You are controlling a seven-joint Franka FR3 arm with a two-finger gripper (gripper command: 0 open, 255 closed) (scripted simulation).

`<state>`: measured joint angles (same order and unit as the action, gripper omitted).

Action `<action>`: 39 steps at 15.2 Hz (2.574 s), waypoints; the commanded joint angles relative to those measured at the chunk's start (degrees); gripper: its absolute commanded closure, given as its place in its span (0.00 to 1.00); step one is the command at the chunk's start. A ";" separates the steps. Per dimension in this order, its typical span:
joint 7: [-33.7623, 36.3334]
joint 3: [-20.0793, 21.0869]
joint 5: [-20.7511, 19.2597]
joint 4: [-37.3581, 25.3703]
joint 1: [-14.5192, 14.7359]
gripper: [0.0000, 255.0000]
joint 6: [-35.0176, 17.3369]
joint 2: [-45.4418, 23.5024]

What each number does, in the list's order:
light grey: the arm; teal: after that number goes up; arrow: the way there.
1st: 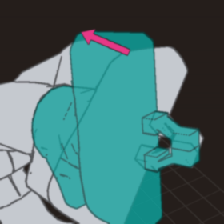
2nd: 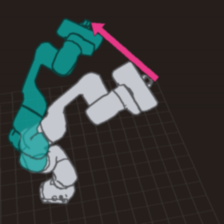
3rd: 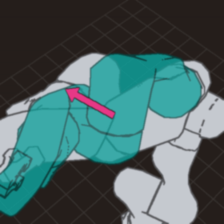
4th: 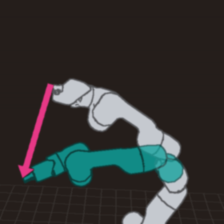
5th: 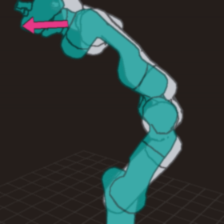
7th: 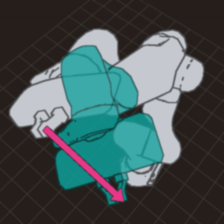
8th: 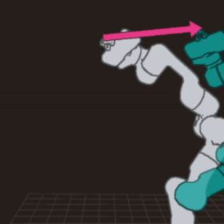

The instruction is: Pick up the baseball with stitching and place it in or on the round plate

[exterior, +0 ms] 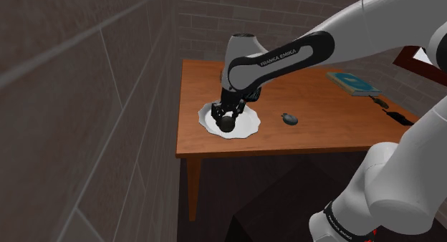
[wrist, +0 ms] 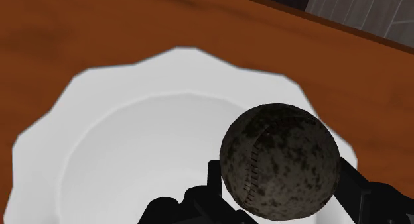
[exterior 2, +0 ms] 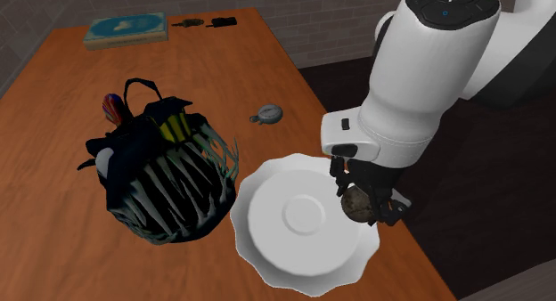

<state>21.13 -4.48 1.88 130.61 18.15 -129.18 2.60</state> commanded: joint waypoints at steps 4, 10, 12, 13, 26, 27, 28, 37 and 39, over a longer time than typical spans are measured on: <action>0.35 0.06 -0.28 -1.97 0.02 1.00 3.86 1.90; 0.62 0.10 -0.52 -4.70 0.01 1.00 8.49 3.81; 0.70 0.12 -0.59 -5.71 0.01 1.00 10.03 4.35; 0.71 0.12 -0.60 -5.87 0.01 1.00 10.29 4.44; -9.36 -4.96 0.61 -13.15 -4.33 1.00 8.88 -4.61; -9.42 -4.96 0.69 -12.70 -4.33 1.00 8.14 -4.89; -9.49 -4.96 0.76 -12.25 -4.34 1.00 7.41 -5.19; -10.06 -4.91 1.41 -9.50 -4.39 1.00 2.31 -7.58; -10.06 -4.91 1.42 -9.50 -4.39 1.00 2.31 -7.58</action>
<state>11.07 -9.40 3.29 121.07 13.76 -126.78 -4.96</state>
